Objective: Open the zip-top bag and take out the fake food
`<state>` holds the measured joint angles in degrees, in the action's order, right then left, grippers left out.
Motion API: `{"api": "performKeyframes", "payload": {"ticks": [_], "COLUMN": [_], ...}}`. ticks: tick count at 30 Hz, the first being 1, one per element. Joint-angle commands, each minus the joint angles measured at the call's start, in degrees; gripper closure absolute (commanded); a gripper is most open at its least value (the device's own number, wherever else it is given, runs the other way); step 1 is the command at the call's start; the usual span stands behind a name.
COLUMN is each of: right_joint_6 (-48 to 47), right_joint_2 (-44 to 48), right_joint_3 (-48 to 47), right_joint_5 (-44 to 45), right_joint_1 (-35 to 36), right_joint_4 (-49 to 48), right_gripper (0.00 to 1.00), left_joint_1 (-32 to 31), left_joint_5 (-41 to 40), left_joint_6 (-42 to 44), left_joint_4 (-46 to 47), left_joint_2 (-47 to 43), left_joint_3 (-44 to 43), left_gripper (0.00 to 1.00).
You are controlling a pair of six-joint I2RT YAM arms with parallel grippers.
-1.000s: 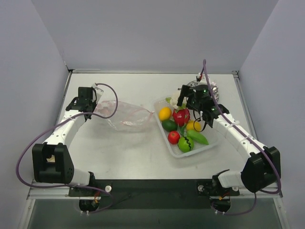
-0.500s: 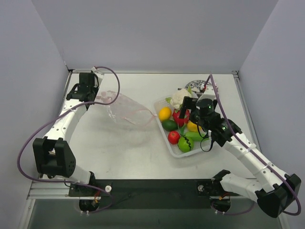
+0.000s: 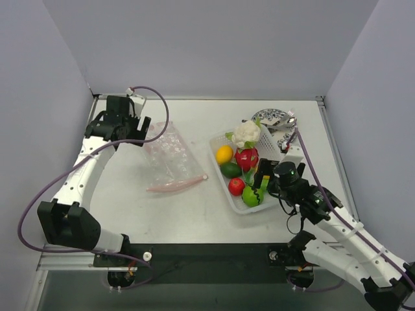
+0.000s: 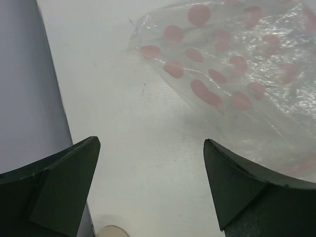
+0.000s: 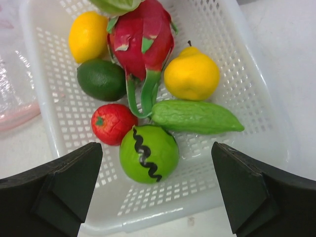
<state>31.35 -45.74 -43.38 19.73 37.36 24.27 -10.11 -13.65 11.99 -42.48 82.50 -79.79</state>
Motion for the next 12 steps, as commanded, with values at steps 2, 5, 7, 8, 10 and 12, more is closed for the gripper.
{"api": "performKeyframes", "payload": {"ticks": [2, 5, 7, 8, 10, 12], "right_joint_6": [-0.15, -1.38, -2.69, -3.31, -4.63, -6.04], "right_joint_2": [6.62, 6.71, 5.84, 5.49, 3.82, 3.02], "right_joint_3": [1.28, -0.48, -2.05, -2.50, -4.16, -4.87], "right_joint_5": [1.64, 0.58, 0.49, 0.75, 2.15, 3.30], "right_joint_1": [3.50, 4.12, 4.38, 4.91, 5.44, 5.79], "right_joint_4": [4.03, 4.56, 4.38, 4.29, 4.29, 4.20], "right_gripper": [0.00, 0.00, 0.00, 0.00, 0.00, 0.00], "left_joint_1": [-0.78, -2.72, -5.00, -5.70, -8.43, -9.14], "left_joint_5": [15.74, 17.43, 16.12, 14.98, 9.48, 7.68], "left_joint_6": [-3.64, -4.52, -5.13, -5.05, -4.43, -4.26], "left_joint_4": [-5.42, -4.02, -1.30, -0.25, 4.05, 8.52], "left_joint_2": [-8.57, -12.18, -14.54, -15.34, -17.62, -19.38], "left_joint_3": [-2.84, 2.60, 7.51, 9.11, 13.58, 16.06], "left_gripper": [0.03, 0.03, 0.03, 0.03, 0.03, 0.03]}}
